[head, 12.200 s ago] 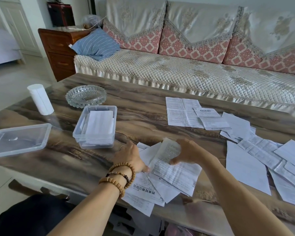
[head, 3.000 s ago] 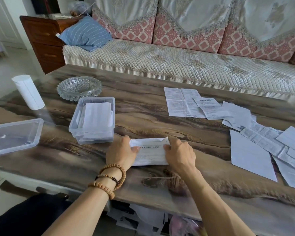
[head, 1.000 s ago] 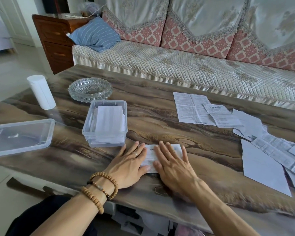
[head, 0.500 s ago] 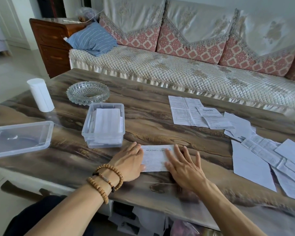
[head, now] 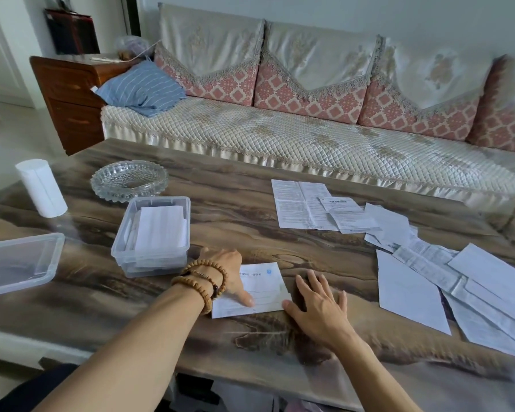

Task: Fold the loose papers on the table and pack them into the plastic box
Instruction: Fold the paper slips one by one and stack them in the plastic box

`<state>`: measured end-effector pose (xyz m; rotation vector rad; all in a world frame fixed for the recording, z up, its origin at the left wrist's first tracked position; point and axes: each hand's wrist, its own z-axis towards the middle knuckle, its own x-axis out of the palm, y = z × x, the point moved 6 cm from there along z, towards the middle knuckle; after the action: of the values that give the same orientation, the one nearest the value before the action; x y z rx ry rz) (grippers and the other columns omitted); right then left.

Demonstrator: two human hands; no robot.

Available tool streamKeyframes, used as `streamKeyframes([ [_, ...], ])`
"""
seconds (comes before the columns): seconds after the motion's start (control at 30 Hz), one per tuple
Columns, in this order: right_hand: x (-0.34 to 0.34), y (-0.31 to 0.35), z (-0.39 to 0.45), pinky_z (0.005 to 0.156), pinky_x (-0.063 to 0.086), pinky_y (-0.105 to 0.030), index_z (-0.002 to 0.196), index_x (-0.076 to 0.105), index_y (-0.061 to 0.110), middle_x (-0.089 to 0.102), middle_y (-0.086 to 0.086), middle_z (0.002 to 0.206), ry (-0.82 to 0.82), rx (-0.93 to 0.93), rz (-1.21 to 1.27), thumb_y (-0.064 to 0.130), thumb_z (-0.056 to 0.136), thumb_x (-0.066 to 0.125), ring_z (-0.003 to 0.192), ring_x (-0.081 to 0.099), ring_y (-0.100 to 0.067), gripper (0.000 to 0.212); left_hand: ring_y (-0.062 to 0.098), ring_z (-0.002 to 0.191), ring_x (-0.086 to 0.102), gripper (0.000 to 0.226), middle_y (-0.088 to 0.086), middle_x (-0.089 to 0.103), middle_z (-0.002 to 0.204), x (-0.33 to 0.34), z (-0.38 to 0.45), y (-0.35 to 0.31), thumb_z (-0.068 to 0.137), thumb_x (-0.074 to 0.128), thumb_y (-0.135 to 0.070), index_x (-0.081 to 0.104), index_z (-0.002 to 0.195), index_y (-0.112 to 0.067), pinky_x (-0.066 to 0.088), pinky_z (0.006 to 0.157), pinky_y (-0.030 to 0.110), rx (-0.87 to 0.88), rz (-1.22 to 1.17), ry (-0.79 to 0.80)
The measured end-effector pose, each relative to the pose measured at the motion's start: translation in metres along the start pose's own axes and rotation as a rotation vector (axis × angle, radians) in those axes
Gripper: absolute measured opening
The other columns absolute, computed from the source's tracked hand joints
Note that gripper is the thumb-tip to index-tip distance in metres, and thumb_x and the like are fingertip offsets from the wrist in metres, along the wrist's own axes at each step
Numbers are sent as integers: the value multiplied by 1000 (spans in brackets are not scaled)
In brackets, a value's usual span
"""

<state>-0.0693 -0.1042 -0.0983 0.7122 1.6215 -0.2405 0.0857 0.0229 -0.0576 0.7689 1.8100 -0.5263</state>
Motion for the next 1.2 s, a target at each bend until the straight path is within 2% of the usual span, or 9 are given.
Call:
streamKeyframes([
  [0.17,-13,3,-25,105,36,-37,127,50,22,45,-1,136,-417,201,810,31,90,57,122,44,-20,38,23,107,54,82,3,57,117,5,-5,1,56,70,-80,55,111,-20,42,91,36,-23,-9,-62],
  [0.23,4,11,-27,94,43,-36,109,48,26,45,1,114,-398,405,1312,30,81,57,100,47,-18,30,23,110,53,86,3,56,121,6,-6,2,55,71,-79,52,116,-20,41,87,36,-37,-31,-87],
  [0.37,10,23,-21,77,50,-39,95,39,19,45,-1,87,-256,542,1626,20,77,56,79,47,-17,25,22,107,55,83,2,57,124,13,-10,3,58,72,-76,46,114,-21,44,78,34,-40,-115,-90],
  [0.47,-8,21,-14,68,45,-37,110,46,-8,48,-6,79,-128,530,1545,5,86,57,75,46,-19,29,19,102,56,78,0,58,122,17,-17,4,59,74,-74,44,110,-22,39,71,31,-36,-204,-91],
  [0.7,-13,38,4,60,48,-32,88,69,-2,60,-13,80,59,324,1141,8,77,73,65,57,-23,15,12,86,55,66,-4,55,101,27,-34,5,56,81,-66,58,100,-23,48,70,27,9,-357,-206],
  [0.83,-24,40,-2,65,44,-30,73,62,18,59,-1,76,-122,235,662,22,77,52,79,53,-23,12,12,85,56,58,-8,57,100,24,-39,6,60,84,-56,52,97,-24,45,65,26,-6,-406,-234],
  [1.0,-21,36,0,56,24,-32,57,25,21,28,1,60,-76,145,764,9,74,51,61,27,-18,32,14,92,61,57,-7,65,108,19,-38,5,64,88,-39,53,107,-25,50,73,29,9,-502,-189],
  [1.13,-17,29,-6,61,51,-33,82,61,21,64,5,82,-93,173,879,22,76,68,74,61,-15,9,12,87,65,36,-6,70,97,24,-36,9,66,87,-36,64,90,-22,52,74,27,45,-780,-83],
  [1.2,-13,25,-12,74,59,-40,105,58,20,67,0,99,-131,222,1066,32,74,77,87,69,-21,38,15,93,67,41,-3,72,100,26,-40,14,67,87,-37,67,97,-19,56,85,37,25,-1028,-48],
])
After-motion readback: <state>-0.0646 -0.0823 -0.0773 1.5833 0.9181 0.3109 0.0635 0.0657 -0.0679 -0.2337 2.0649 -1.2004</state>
